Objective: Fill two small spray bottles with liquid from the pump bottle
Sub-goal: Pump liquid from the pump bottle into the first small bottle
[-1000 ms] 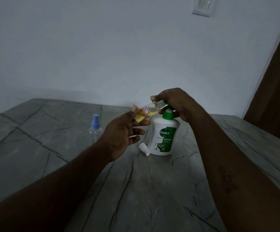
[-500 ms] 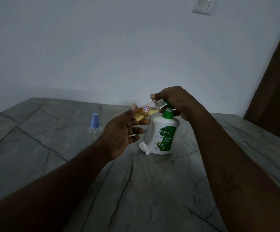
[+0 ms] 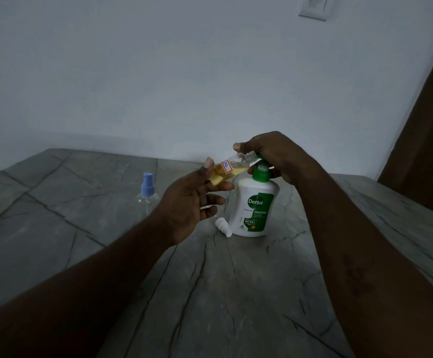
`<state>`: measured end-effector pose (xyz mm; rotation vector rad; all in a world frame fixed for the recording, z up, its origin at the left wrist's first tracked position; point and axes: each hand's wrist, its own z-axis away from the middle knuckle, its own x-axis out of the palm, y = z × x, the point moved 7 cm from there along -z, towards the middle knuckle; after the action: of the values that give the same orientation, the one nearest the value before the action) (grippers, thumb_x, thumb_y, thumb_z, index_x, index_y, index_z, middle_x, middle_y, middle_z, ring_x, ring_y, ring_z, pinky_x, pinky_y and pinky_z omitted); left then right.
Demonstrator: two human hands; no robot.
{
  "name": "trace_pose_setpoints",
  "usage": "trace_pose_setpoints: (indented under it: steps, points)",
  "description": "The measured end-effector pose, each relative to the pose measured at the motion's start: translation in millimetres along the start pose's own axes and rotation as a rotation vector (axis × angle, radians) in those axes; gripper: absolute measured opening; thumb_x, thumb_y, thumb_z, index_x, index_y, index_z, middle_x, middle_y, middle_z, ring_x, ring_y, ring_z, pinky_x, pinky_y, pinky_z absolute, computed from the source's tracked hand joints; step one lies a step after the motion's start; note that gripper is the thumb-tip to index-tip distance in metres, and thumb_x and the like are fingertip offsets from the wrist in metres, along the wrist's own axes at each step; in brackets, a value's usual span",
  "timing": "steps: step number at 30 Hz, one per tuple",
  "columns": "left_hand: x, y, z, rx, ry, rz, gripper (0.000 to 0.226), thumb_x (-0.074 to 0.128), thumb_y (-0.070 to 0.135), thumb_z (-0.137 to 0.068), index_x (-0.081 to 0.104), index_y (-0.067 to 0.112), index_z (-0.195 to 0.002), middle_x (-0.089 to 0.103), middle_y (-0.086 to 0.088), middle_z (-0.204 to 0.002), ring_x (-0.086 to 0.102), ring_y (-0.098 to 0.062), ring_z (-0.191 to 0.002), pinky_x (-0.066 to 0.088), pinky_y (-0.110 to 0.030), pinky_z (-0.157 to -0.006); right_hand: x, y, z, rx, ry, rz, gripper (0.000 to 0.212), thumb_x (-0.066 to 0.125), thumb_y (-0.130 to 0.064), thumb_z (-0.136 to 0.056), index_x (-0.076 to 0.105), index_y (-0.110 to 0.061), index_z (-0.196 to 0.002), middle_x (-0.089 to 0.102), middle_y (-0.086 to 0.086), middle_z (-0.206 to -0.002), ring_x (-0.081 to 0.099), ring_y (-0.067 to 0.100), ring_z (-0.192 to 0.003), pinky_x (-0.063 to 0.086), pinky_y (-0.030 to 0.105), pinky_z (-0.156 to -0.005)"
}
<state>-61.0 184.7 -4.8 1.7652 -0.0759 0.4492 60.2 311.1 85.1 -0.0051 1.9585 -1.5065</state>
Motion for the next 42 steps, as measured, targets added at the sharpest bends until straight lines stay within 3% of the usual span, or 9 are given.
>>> trace_pose_setpoints:
  steps: [7, 13, 17, 25, 31, 38, 40, 42]
  points:
    - [-1.6, -1.6, -0.7, -0.008, 0.004, -0.006, 0.055, 0.057, 0.056, -0.084, 0.068, 0.014, -0.117, 0.076, -0.007, -0.101, 0.063, -0.014, -0.071, 0.046, -0.031, -0.071, 3.7, 6.7, -4.6, 0.022, -0.009, -0.028, 0.023, 0.069, -0.025, -0.091, 0.08, -0.016, -0.108, 0.078, 0.007, -0.107, 0.068, 0.017, -0.065, 0.051, 0.032, -0.073]
    - [-1.2, -1.1, 0.3, -0.007, 0.005, -0.014, 0.053, 0.057, 0.056, -0.084, 0.069, 0.016, -0.115, 0.077, -0.007, -0.101, 0.064, -0.014, -0.072, 0.046, -0.031, -0.07, 3.2, 4.2, -1.0, 0.005, -0.002, -0.021, 0.024, 0.078, -0.037, -0.086, 0.08, -0.017, -0.1, 0.078, 0.005, -0.1, 0.068, 0.018, -0.066, 0.051, 0.035, -0.078]
    - [-0.7, -0.9, 0.0, 0.001, 0.002, -0.015, 0.054, 0.057, 0.057, -0.083, 0.069, 0.016, -0.117, 0.077, -0.007, -0.101, 0.064, -0.014, -0.072, 0.046, -0.031, -0.071, 1.8, -1.1, 0.1, -0.015, -0.003, -0.025, 0.021, 0.077, -0.036, -0.088, 0.079, -0.016, -0.094, 0.078, 0.004, -0.096, 0.066, 0.015, -0.06, 0.053, 0.031, -0.072]
    - [-1.4, -2.8, -1.3, -0.008, 0.005, -0.024, 0.057, 0.058, 0.058, -0.081, 0.068, 0.015, -0.117, 0.077, -0.006, -0.101, 0.064, -0.013, -0.071, 0.046, -0.031, -0.071, 6.1, 10.5, -5.4, 0.024, -0.03, -0.103, 0.013, 0.072, -0.023, -0.088, 0.082, -0.016, -0.092, 0.079, 0.006, -0.108, 0.068, 0.019, -0.068, 0.053, 0.038, -0.084]
    - [-1.2, -4.1, -2.2, -0.001, -0.009, -0.027, 0.052, 0.056, 0.055, -0.085, 0.068, 0.015, -0.116, 0.077, -0.007, -0.103, 0.065, -0.013, -0.072, 0.047, -0.031, -0.071, 2.9, 3.1, -2.4, -0.022, -0.024, -0.039, 0.023, 0.076, -0.033, -0.086, 0.081, -0.014, -0.096, 0.079, 0.003, -0.093, 0.066, 0.012, -0.057, 0.052, 0.034, -0.075]
    - [-1.0, -6.8, -3.5, -0.003, -0.022, -0.026, 0.046, 0.054, 0.052, -0.09, 0.069, 0.016, -0.114, 0.077, -0.009, -0.104, 0.065, -0.013, -0.072, 0.046, -0.032, -0.071, 7.6, 9.6, -8.4, 0.01, -0.062, -0.13, 0.013, 0.076, -0.025, -0.084, 0.085, -0.016, -0.084, 0.08, 0.005, -0.103, 0.074, 0.031, -0.098, 0.052, 0.049, -0.105]
    - [-1.7, -8.0, -3.0, -0.008, -0.015, -0.041, 0.044, 0.052, 0.05, -0.093, 0.069, 0.015, -0.115, 0.077, -0.009, -0.104, 0.065, -0.014, -0.073, 0.047, -0.032, -0.071, 9.0, 12.8, -10.9, 0.016, -0.076, -0.152, 0.013, 0.073, -0.019, -0.085, 0.085, -0.019, -0.081, 0.08, 0.005, -0.105, 0.07, 0.038, -0.112, 0.051, 0.052, -0.108]
    - [-2.1, -9.6, -2.6, -0.013, -0.012, -0.053, 0.042, 0.05, 0.048, -0.097, 0.069, 0.015, -0.116, 0.077, -0.009, -0.105, 0.066, -0.015, -0.075, 0.047, -0.032, -0.072, 8.6, 12.9, -10.2, 0.009, -0.068, -0.15, 0.012, 0.074, -0.021, -0.083, 0.085, -0.015, -0.085, 0.079, 0.007, -0.107, 0.07, 0.039, -0.113, 0.051, 0.052, -0.107]
